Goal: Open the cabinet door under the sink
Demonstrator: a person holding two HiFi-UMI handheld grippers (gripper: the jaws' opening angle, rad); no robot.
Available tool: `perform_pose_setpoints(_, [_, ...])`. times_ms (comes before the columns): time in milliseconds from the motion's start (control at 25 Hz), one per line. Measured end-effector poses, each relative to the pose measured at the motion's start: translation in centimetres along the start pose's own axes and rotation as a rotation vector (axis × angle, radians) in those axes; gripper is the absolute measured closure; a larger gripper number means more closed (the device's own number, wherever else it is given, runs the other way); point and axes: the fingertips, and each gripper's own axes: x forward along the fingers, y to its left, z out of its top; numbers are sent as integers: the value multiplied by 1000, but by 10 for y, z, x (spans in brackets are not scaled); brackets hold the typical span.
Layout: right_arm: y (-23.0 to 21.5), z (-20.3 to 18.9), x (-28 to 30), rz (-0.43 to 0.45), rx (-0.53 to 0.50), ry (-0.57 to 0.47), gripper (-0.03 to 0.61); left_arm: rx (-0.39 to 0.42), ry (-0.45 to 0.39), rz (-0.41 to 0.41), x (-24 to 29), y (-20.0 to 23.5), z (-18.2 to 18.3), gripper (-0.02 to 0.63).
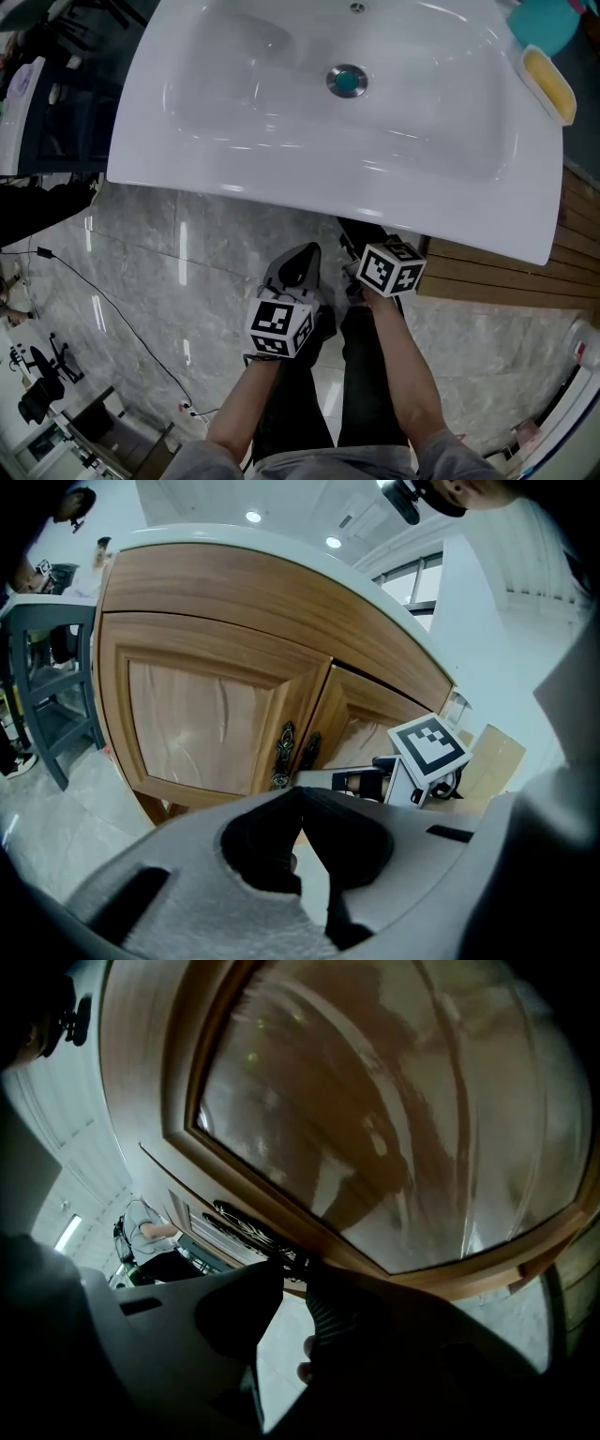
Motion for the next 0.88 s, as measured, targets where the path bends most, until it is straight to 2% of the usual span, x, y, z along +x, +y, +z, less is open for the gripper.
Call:
perform_pose_setpoints(400, [9, -22, -18, 48, -92, 104, 502, -36, -22, 43, -17, -6, -2, 606])
perform_pose_setpoints(880, [14, -59, -51, 91, -178, 236, 502, -98, -29, 115, -49, -35, -31, 606])
